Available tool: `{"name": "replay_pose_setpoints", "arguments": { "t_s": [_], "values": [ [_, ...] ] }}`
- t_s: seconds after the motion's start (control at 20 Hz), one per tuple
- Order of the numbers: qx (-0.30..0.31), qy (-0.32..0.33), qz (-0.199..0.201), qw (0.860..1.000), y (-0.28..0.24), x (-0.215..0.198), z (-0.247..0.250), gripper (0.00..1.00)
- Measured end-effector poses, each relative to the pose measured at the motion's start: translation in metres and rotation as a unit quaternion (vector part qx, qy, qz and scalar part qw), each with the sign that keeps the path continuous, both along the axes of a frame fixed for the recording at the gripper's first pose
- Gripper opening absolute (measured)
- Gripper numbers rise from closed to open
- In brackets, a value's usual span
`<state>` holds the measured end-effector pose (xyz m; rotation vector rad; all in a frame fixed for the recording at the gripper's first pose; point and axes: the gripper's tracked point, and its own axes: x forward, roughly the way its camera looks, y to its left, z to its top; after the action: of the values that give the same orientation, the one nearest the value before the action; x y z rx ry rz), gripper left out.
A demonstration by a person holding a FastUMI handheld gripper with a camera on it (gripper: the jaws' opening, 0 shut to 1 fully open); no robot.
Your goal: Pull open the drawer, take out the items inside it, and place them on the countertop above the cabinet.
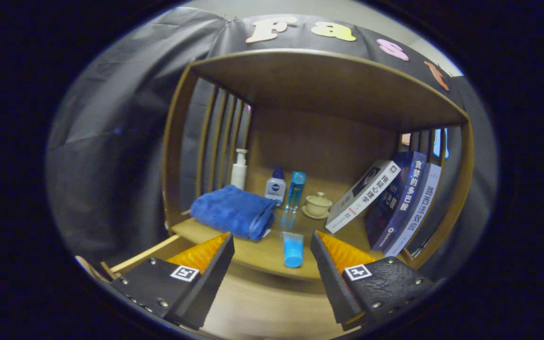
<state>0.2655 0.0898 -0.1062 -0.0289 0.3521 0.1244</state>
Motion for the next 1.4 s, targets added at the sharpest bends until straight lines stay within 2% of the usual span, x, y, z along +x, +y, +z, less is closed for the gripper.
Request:
{"name": "replay_pose_setpoints", "arguments": {
  "t_s": [0.2, 0.45, 0.65, 0.95, 1.0, 1.25, 1.4],
  "values": [
    [0.043, 0.002, 0.02, 0.999, 0.008, -0.073, 0.001, 0.96],
    [0.029, -0.023, 0.008, 0.999, 0.004, -0.147, -0.021, 0.96],
    [0.033, -0.003, -0.002, 0.999, 0.004, -0.187, -0.06, 0.97],
    [0.045, 0.038, -0.045, 0.997, -0.01, -0.2, -0.109, 0.97],
    [0.048, 0.021, -0.048, 0.997, -0.011, -0.203, -0.104, 0.97],
    [-0.016, -0.002, -0.063, 0.998, -0.014, -0.199, -0.111, 0.96],
    [-0.028, -0.01, -0.082, 0.996, -0.015, -0.197, -0.112, 0.96]
  ]
}}
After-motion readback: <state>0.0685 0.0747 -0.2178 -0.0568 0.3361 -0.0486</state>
